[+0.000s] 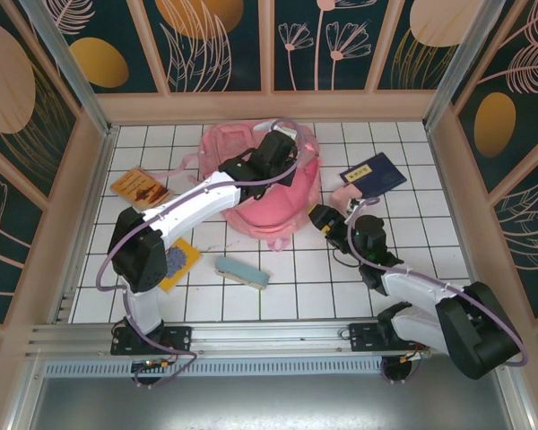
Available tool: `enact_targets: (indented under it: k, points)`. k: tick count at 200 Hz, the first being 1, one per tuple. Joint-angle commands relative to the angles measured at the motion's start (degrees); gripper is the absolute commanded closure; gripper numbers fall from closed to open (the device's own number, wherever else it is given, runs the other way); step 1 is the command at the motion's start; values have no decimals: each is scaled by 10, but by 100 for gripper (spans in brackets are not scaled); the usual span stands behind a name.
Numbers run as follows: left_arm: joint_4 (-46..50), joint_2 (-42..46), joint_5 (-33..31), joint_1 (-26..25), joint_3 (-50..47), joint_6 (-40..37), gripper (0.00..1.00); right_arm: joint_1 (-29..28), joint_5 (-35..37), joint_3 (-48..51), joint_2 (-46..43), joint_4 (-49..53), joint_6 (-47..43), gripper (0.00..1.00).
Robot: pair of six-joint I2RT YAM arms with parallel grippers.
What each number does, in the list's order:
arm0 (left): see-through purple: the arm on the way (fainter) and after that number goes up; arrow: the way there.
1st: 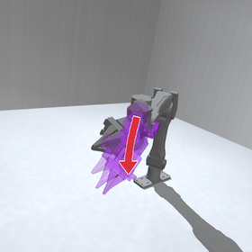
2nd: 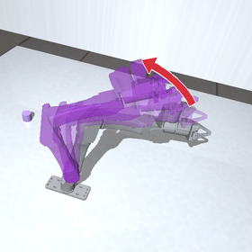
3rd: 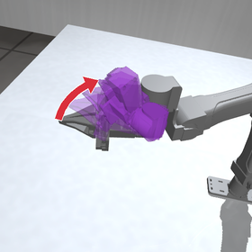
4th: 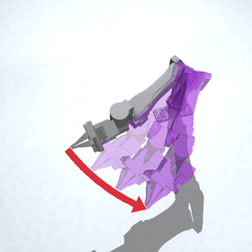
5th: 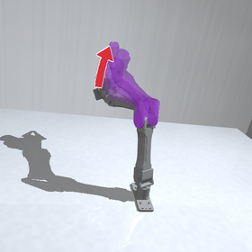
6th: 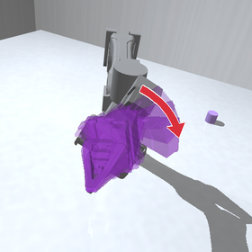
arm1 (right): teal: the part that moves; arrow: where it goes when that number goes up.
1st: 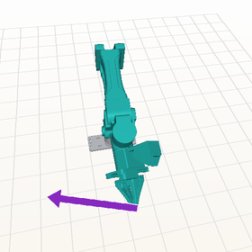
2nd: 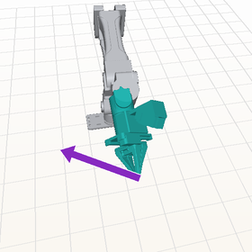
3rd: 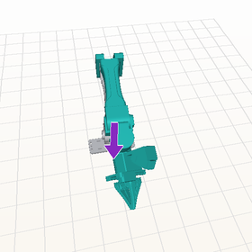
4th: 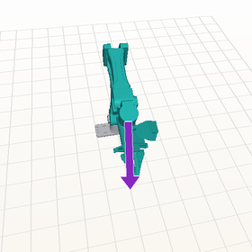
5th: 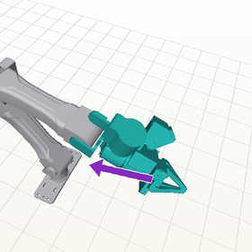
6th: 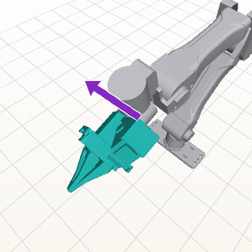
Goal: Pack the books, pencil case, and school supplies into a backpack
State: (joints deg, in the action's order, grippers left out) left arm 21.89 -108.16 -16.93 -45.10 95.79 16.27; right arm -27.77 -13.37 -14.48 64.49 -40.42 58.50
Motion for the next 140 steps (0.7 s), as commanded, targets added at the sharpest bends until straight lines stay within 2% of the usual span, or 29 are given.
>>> enact_targets:
  k: [1, 19, 27, 37, 53, 70, 76, 96, 140]
  points:
    - [-16, -27, -46, 15, 23, -16, 100, -7, -22, -6, 5, -3, -23, 26]
    - [-23, -17, -5, 16, 12, -7, 98, -11, -16, 2, 2, -2, -31, 26]
    - [-27, -6, 9, 15, 3, 0, 83, -15, -16, 2, 0, -1, -37, 26]
    - [-32, 13, 15, 16, -13, 9, 58, -19, -16, -1, -2, 3, -47, 26]
    - [-36, 57, 18, 15, -47, 21, 42, -32, -17, -16, -3, 15, -73, 26]
    - [-40, 122, -13, 16, -97, 52, 17, -60, -11, -39, 1, 34, -102, 26]
    - [-40, 147, -27, 16, -119, 66, 11, -68, -10, -47, 4, 37, -110, 26]
    - [-48, 229, -74, 20, -202, 115, 2, -96, -10, -75, 27, 43, -133, 26]
    - [-1, 381, -105, 74, -373, 252, 1, -162, -5, -166, 98, 81, -199, 26]
